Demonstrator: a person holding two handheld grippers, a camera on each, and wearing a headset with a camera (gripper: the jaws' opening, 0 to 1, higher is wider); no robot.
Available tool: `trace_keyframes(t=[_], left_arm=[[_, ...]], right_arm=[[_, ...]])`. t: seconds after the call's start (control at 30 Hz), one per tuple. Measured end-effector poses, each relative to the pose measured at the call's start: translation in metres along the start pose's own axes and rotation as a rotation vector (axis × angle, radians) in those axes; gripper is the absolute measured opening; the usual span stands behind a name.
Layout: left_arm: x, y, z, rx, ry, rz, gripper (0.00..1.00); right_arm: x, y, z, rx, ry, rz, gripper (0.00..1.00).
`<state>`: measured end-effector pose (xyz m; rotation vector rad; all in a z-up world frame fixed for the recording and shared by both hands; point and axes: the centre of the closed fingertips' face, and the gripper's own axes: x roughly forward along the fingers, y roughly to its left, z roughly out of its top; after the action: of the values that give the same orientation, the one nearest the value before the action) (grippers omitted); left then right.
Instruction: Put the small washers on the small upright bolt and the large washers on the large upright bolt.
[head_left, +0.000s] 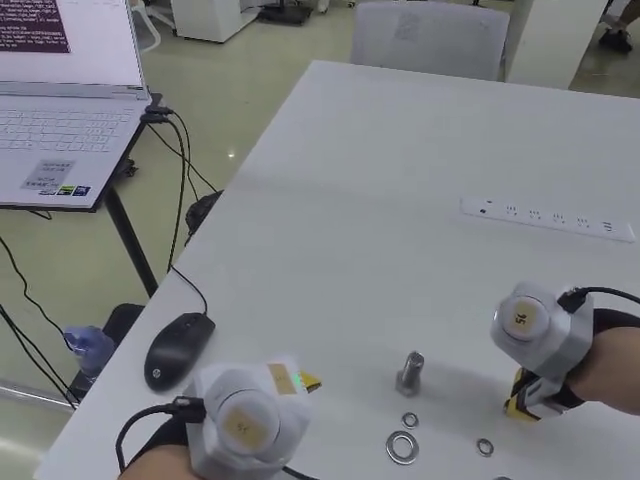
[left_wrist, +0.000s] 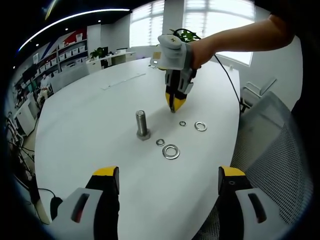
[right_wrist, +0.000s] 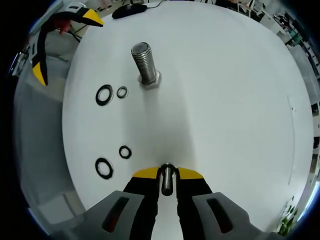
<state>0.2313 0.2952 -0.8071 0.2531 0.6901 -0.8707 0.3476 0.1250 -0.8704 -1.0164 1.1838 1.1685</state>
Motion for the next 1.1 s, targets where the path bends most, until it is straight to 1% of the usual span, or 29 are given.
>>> trace_keyframes(t=[0.3, 0.5, 0.83, 1.1], left_arm=[[-0.0009, -0.0007, -0.0005, 0.002, 0.003, 0.001, 0.8], [-0.001, -0.0016, -0.0012, 0.001, 0.001, 0.002, 0.8], [-0.0031, -0.0005, -0.0022, -0.001, 0.002, 0.009, 0.8], [-0.004, -0.0035, -0.0004, 0.002, -0.005, 0.009, 0.8]], right_arm=[[-0.0003, 0.0007, 0.0001, -0.002, -0.006, -0.007, 0.14], [-0.0004, 0.0019, 0.0019, 0.003, -0.014, 0.004, 0.15], [-0.0007, 0.0021, 0.0007, -0.008, -0.003, -0.002, 0.15], [-0.0035, 0.0004, 0.0012, -0.011, -0.01, -0.01, 0.18]])
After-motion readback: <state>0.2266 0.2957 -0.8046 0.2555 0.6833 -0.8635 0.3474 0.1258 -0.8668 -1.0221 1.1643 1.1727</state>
